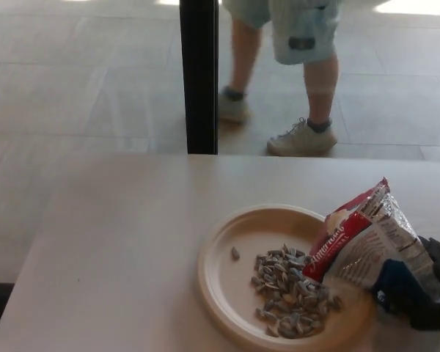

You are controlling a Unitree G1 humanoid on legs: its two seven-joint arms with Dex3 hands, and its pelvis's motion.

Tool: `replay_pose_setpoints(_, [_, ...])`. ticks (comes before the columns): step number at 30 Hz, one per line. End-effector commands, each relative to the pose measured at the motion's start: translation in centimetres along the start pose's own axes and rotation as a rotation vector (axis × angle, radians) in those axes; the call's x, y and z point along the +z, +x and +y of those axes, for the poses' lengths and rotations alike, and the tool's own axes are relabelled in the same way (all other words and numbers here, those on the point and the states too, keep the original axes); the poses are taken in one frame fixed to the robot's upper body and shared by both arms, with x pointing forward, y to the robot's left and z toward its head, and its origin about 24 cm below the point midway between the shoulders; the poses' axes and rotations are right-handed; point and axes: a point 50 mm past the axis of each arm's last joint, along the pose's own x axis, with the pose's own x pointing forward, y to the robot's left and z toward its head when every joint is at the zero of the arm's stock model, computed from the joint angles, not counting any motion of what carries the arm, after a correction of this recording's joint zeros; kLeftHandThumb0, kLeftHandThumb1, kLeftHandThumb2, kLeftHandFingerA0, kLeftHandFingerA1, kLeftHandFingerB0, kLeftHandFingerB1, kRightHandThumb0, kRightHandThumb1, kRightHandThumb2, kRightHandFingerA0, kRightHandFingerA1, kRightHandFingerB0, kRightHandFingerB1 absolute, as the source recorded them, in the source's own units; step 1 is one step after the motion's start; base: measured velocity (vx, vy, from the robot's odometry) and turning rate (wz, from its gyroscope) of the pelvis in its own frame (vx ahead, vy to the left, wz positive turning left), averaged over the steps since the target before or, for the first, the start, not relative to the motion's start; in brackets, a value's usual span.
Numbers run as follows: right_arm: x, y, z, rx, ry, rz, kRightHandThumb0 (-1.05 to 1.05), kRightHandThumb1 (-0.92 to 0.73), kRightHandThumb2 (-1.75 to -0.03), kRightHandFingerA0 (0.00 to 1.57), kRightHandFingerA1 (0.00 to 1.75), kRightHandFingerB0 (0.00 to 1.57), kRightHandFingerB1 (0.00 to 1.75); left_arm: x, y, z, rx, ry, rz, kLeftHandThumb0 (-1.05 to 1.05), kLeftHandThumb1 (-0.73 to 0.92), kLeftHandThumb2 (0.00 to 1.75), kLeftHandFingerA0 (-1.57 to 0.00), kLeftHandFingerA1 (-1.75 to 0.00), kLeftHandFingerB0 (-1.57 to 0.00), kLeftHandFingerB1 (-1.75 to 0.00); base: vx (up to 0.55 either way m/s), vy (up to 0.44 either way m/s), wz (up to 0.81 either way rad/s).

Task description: The robot uses its right hand to pick up a bag of sunflower seeds kept in the middle of the desk and tilts it over a plate kept next to it to pour out a few seeds and then puts the bag of seeds back on the desk

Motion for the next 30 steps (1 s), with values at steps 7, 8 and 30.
replay_pose_setpoints(7, [0.7,-2.8,-5.2,0.052,0.046,-0.045,-0.87,-0.48,-0.56,0.0,0.0,0.0,0.0,0.1,-0.1,0.4,0.004,0.027,-0.01,-0.89,0.9,0.67,-0.56,-0.5,-0.54,-0.4,0.0,0.0,0.0])
replay_pose_setpoints(8, [0.7,-3.3,-5.9,0.045,0.057,-0.064,-0.87,-0.48,-0.56,0.0,0.0,0.0,0.0,0.0,-0.1,0.4,0.002,0.023,-0.002,-0.89,0.9,0.67,-0.56,-0.5,-0.54,-0.4,0.0,0.0,0.0])
replay_pose_setpoints(30, [-19.0,-18.0,-20.1,-0.548,0.849,-0.022,-0.7,-0.44,-0.53,0.0,0.04,0.01,0.6,0.4,-0.1,0.6,0.016,0.033,-0.014,-0.96,0.75,0.84,-0.53,-0.56,-0.52,-0.45,0.0,0.0,0.0])
